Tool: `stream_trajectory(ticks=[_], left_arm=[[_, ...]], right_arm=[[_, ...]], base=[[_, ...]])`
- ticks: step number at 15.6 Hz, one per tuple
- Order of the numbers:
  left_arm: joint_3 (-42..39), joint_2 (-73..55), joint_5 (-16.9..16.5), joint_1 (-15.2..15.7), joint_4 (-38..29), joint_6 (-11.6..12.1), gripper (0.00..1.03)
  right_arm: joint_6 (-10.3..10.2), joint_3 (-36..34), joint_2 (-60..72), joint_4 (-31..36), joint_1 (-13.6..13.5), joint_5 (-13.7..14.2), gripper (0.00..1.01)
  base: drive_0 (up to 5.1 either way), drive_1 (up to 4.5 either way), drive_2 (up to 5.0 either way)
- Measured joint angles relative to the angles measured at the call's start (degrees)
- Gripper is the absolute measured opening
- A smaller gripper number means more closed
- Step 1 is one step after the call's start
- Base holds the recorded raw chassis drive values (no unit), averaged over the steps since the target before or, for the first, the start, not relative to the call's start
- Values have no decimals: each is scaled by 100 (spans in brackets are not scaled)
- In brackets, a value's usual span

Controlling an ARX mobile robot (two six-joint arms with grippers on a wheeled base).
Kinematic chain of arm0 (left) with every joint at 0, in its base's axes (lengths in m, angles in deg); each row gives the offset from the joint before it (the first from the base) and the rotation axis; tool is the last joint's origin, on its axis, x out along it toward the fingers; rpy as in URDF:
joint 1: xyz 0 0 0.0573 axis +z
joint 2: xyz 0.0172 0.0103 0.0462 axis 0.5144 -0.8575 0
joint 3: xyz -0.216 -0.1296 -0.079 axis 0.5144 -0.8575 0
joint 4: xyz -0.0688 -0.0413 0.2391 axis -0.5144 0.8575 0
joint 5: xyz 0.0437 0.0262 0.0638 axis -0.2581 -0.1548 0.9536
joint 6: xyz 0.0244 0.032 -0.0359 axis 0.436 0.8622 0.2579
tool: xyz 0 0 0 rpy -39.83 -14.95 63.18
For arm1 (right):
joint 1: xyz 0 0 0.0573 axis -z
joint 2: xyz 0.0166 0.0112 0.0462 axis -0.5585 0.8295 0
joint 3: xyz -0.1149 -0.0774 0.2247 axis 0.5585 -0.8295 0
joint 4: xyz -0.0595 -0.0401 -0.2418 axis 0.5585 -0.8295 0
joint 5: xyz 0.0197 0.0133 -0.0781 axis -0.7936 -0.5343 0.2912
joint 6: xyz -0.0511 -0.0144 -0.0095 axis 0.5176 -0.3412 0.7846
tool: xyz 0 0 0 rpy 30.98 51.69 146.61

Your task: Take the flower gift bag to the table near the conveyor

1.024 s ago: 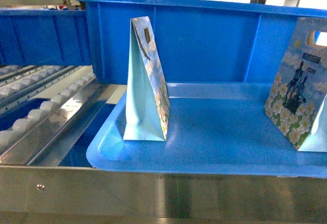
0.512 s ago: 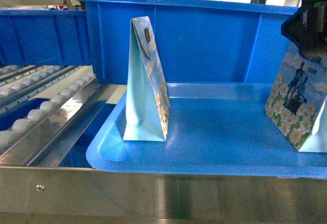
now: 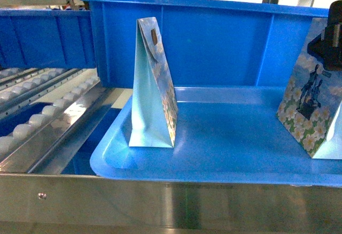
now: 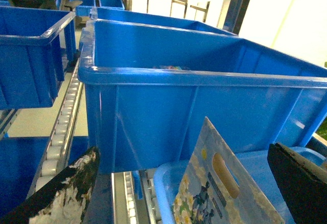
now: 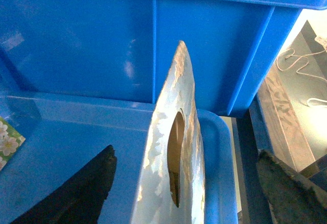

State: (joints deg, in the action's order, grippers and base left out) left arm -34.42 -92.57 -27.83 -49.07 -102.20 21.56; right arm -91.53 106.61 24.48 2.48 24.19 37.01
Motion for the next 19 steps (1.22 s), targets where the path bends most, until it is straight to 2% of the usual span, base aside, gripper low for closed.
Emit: stream_trajectory(ticks=[1, 2, 3, 6, 9, 13, 16, 17, 19], left_arm=[[0, 0, 0, 0, 0, 0, 98], [0, 0, 0, 0, 0, 0, 98], [0, 0, 0, 0, 0, 0, 98], [0, 0, 0, 0, 0, 0, 98], [0, 0, -2, 0, -2, 0, 98], [0, 0, 0, 0, -2, 0, 98], [0, 0, 0, 0, 0, 0, 98], [0, 0, 0, 0, 0, 0, 98], [0, 0, 0, 0, 0, 0, 98]], right_arm=[[2, 0, 0, 4, -4, -20, 71], [4, 0, 0, -4, 4, -63, 52], [4, 0, 0, 0, 7, -70, 43], [83, -48, -20, 116, -52, -107, 3], [136, -321, -201, 439, -111, -179, 2], [129, -562, -914, 468, -101, -214, 2], [153, -804, -2133, 238, 157, -426, 2], [155, -872, -2505, 205, 203, -531, 2], [157, -907, -2732, 190, 214, -540, 2]], base=[[0, 0, 0], [0, 0, 0], [0, 0, 0], [0, 0, 0], [0, 0, 0], [0, 0, 0], [0, 0, 0], [0, 0, 0], [0, 0, 0]])
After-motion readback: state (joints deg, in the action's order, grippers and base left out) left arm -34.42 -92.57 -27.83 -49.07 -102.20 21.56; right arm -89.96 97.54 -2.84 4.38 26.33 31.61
